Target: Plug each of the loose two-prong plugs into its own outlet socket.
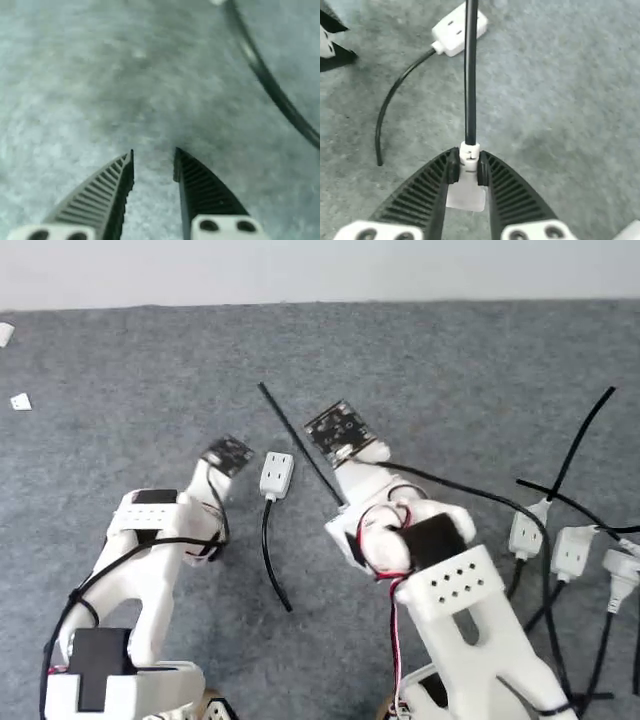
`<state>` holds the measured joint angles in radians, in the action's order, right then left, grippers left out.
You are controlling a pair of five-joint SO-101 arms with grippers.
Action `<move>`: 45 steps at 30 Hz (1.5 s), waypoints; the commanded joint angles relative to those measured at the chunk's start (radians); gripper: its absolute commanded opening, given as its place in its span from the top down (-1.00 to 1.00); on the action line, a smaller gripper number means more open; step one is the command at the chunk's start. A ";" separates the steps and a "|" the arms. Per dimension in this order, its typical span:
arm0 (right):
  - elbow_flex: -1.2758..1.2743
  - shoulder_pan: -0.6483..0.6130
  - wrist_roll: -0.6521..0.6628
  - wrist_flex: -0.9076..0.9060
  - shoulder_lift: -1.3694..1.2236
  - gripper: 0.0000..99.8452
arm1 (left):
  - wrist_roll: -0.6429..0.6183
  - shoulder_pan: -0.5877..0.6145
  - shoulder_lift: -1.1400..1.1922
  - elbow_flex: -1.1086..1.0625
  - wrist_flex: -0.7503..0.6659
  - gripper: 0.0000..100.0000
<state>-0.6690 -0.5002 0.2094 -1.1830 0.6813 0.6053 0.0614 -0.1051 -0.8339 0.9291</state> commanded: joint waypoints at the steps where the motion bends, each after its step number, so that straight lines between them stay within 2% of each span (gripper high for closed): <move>1: -0.028 -0.068 -0.014 0.067 0.030 0.98 | 0.118 -0.025 -0.005 0.035 0.060 0.75; 5: -0.080 -0.128 -0.044 0.125 0.030 0.98 | 0.193 -0.025 -0.005 0.035 0.095 0.75; 17: -0.078 -0.134 -0.060 0.131 0.042 0.98 | 0.187 -0.025 0.002 0.039 0.094 0.75; 19: -0.058 -0.125 -0.077 0.124 0.042 0.98 | 0.163 -0.025 0.003 0.041 0.086 0.75; 24: -0.021 -0.101 -0.078 0.101 0.044 0.98 | 0.011 -0.025 0.005 0.039 0.025 0.75; 27: -0.018 -0.101 -0.080 0.101 0.044 0.98 | -0.028 -0.025 0.009 0.041 0.008 0.75; 31: -0.018 -0.096 -0.077 0.099 0.094 0.98 | -0.103 -0.021 0.080 0.105 0.032 0.75; 37: -0.058 -0.137 -0.077 0.113 0.143 0.98 | -0.107 -0.018 0.187 0.213 0.117 0.75; 41: -0.081 -0.186 -0.081 0.171 0.071 0.98 | -0.048 -0.021 0.146 0.176 0.110 0.75; 45: -0.081 -0.186 -0.083 0.240 -0.024 0.98 | -0.046 -0.026 0.054 0.082 0.041 0.75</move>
<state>-0.7626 -0.6813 0.1389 -1.0035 0.7027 0.5470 0.0476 0.0146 -0.7142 1.0334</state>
